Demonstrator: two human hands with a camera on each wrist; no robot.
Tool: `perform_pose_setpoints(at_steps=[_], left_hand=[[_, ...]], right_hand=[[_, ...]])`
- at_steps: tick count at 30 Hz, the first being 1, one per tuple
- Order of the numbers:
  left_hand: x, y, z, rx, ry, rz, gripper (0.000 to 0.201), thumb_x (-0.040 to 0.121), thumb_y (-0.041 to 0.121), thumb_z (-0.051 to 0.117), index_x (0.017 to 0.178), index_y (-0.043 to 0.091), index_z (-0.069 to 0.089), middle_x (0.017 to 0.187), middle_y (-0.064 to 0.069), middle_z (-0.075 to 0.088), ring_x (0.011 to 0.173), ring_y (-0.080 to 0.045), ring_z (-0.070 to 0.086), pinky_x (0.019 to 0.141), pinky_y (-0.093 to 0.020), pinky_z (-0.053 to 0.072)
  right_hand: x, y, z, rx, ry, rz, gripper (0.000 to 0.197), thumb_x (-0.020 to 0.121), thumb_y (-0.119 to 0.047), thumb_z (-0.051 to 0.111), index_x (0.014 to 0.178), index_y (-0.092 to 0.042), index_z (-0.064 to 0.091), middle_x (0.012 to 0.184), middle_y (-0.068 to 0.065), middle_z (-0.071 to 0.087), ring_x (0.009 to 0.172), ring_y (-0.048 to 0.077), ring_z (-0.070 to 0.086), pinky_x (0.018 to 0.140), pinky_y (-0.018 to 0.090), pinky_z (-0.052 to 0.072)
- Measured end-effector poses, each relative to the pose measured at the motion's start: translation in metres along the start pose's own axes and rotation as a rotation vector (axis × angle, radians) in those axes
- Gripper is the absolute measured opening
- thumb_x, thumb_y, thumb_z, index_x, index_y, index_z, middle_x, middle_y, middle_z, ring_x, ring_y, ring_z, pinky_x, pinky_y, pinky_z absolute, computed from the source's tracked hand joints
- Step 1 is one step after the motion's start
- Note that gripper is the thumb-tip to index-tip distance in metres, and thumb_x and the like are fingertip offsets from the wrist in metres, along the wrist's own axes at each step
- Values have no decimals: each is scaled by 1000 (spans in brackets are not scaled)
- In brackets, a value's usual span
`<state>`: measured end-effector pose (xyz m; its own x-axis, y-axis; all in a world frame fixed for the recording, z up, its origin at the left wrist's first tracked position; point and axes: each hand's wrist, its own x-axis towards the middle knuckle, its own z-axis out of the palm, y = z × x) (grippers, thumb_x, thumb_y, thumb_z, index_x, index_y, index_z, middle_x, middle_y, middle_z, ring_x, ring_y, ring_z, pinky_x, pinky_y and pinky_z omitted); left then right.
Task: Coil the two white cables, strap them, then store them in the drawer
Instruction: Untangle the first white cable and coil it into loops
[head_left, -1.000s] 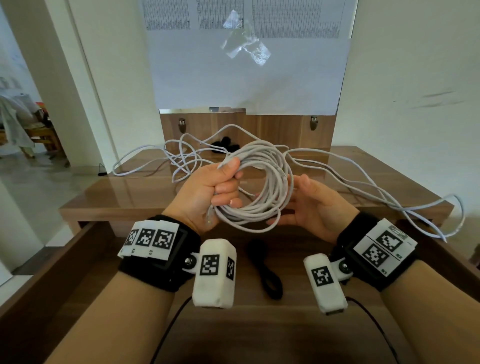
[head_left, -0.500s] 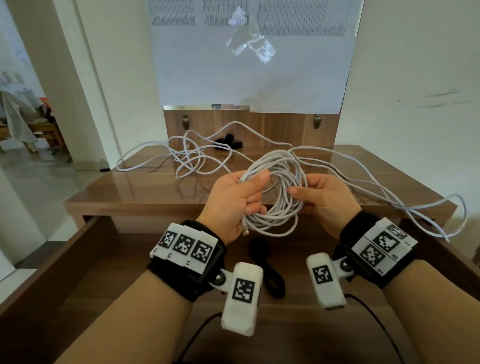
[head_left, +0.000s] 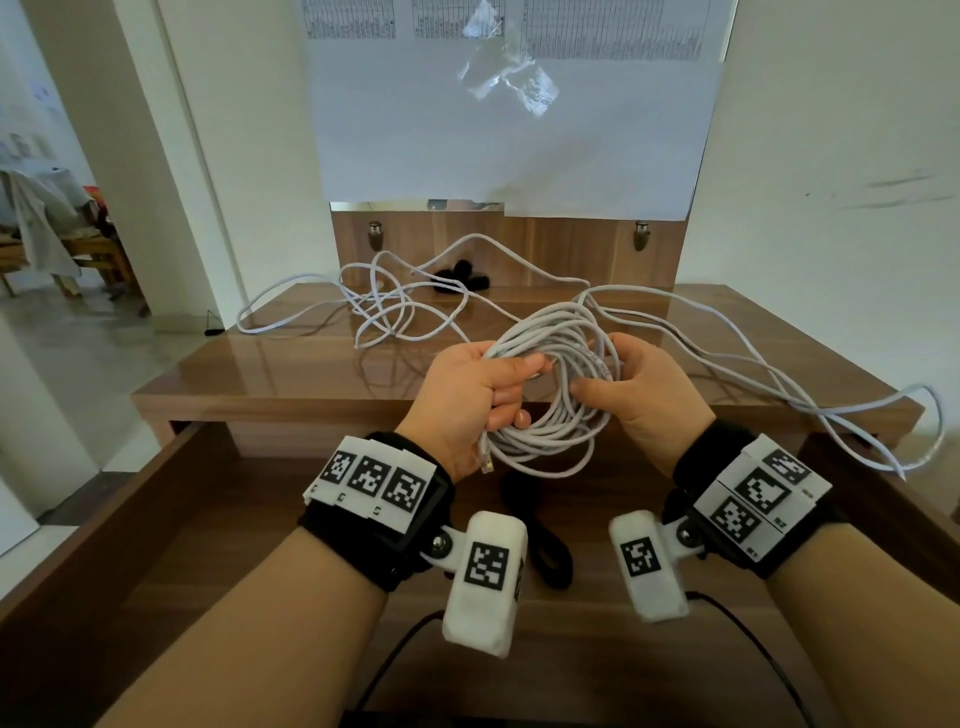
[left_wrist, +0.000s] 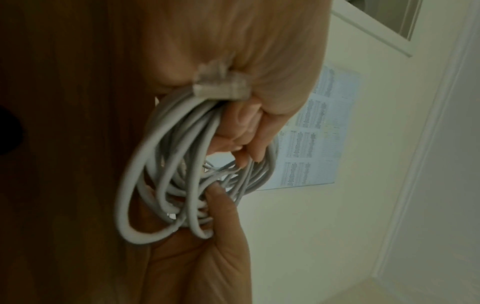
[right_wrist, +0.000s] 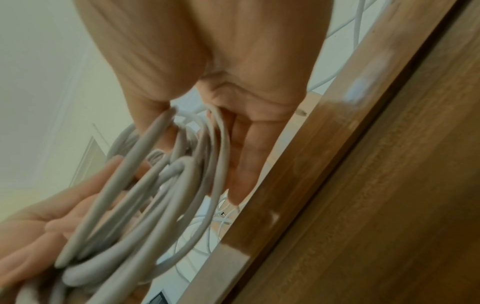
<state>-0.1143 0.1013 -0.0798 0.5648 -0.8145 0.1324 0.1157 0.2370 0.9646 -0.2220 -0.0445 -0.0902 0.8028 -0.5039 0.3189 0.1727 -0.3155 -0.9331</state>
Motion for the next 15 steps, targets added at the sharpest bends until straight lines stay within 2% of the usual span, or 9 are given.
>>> perform_pose_setpoints(at_steps=[3,9,11,15], left_hand=[[-1,-2,4,-47,29,3,15,97,10,54,93,-1,64,45,5,31,34,-6,26,43,-20,38],[1,-9,8,-56,134,29,16,97,13,56,85,4,63,43,5,35,33,-6,30,44,-22,41],[0,-12,11,-39,133,55,16,97,12,56,84,6,62,45,4,39,34,-7,31,46,-23,42],[2,-12,12,-23,86,71,18,99,10,52,84,4,59,61,-7,50,44,-13,42,48,-26,48]], right_hand=[[-1,-2,1,-6,10,-9,33,79,5,69,109,-2,60,97,21,69,85,33,69,80,45,57],[-2,-2,8,-28,-37,11,47,73,3,76,114,-8,56,98,6,70,81,11,69,68,19,53],[-3,-2,7,-35,-25,16,52,69,0,80,114,-11,56,98,3,70,85,10,69,71,20,54],[-3,-1,7,-79,25,11,57,64,-8,86,113,-13,57,99,1,71,89,12,69,82,31,56]])
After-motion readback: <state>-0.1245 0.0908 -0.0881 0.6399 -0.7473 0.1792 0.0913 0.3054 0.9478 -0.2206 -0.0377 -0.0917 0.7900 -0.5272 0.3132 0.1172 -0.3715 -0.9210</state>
